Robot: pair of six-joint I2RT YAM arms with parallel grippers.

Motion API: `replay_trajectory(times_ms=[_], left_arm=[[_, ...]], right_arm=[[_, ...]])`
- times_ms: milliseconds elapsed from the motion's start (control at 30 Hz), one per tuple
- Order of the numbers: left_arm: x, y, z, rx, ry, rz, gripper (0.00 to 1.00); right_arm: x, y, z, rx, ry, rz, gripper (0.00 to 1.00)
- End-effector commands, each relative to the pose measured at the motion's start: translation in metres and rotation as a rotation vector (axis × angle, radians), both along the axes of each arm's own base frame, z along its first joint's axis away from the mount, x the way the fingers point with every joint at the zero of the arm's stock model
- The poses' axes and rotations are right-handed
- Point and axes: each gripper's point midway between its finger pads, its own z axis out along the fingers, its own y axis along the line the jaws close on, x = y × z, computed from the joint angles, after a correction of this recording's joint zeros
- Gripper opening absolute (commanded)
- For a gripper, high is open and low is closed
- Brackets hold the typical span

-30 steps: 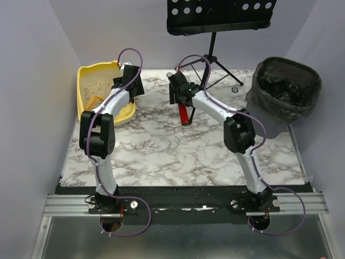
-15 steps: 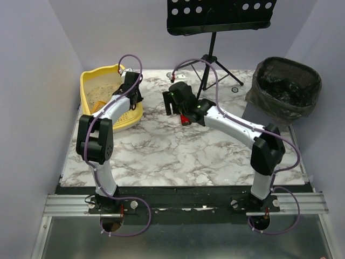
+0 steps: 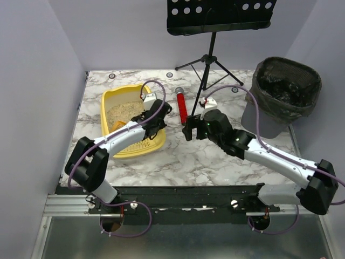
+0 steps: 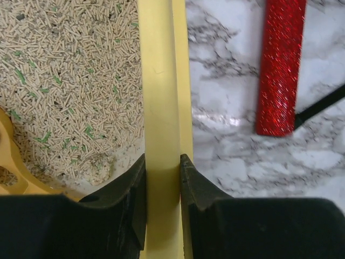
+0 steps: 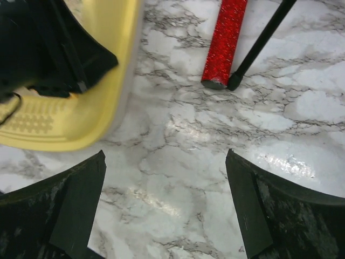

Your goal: Clean the litter box

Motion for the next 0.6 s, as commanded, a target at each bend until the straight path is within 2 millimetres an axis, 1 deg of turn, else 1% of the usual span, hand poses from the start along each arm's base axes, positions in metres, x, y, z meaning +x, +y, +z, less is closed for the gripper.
replay_trajectory(times_ms=[0,33,67,100,167,200,233,267,300,333,367,400,433,467,500,533,567], left_arm=[[-0.084,-0.008,-0.052,-0.007,0.242,0.056,0.16],[-0.089,-0.014,-0.051,-0.017,0.236,0.045,0.16],[-0.096,-0.021,-0.050,-0.035,0.223,0.034,0.16],[-0.106,-0.034,-0.049,-0.047,0.218,0.005,0.16],[-0.118,-0.048,-0.047,-0.071,0.213,-0.029,0.16],[-0.122,-0.053,-0.046,-0.086,0.213,-0.032,0.16],[-0.131,-0.065,-0.044,-0.090,0.208,-0.073,0.16],[-0.133,-0.076,-0.038,-0.116,0.196,-0.099,0.16],[-0.137,-0.085,-0.033,-0.132,0.186,-0.123,0.16],[-0.145,-0.098,-0.028,-0.140,0.173,-0.171,0.16],[-0.148,-0.107,-0.025,-0.146,0.156,-0.191,0.19],[-0.147,-0.117,-0.017,-0.160,0.140,-0.205,0.21],[-0.148,-0.123,-0.013,-0.166,0.134,-0.213,0.22],[-0.152,-0.127,-0.016,-0.153,0.148,-0.227,0.23],[-0.151,-0.134,-0.011,-0.164,0.148,-0.237,0.25],[-0.152,-0.138,-0.009,-0.166,0.145,-0.242,0.29],[-0.153,-0.144,-0.006,-0.172,0.136,-0.258,0.39]], right_arm=[[-0.020,0.012,0.033,0.144,-0.052,0.113,1.00],[-0.024,0.006,0.040,0.156,-0.066,0.108,1.00],[-0.025,0.001,0.042,0.162,-0.070,0.089,1.00],[-0.023,-0.007,0.040,0.149,-0.079,0.054,1.00],[-0.023,-0.022,0.048,0.148,-0.107,0.001,1.00],[-0.022,-0.038,0.044,0.105,-0.095,-0.068,1.00],[-0.021,-0.048,0.047,0.093,-0.088,-0.118,1.00],[-0.018,-0.056,0.063,0.096,-0.104,-0.166,1.00],[-0.014,-0.080,0.064,0.031,-0.118,-0.274,1.00],[-0.012,-0.091,0.070,0.012,-0.137,-0.331,1.00],[-0.008,-0.103,0.082,-0.006,-0.174,-0.378,1.00],[-0.006,-0.121,0.090,-0.045,-0.209,-0.437,1.00],[-0.006,-0.128,0.095,-0.064,-0.217,-0.448,1.00],[-0.005,-0.136,0.104,-0.062,-0.221,-0.466,1.00],[-0.004,-0.150,0.118,-0.038,-0.224,-0.501,1.00],[-0.003,-0.156,0.126,-0.020,-0.233,-0.517,1.00],[0.000,-0.165,0.132,-0.036,-0.250,-0.527,1.00]])
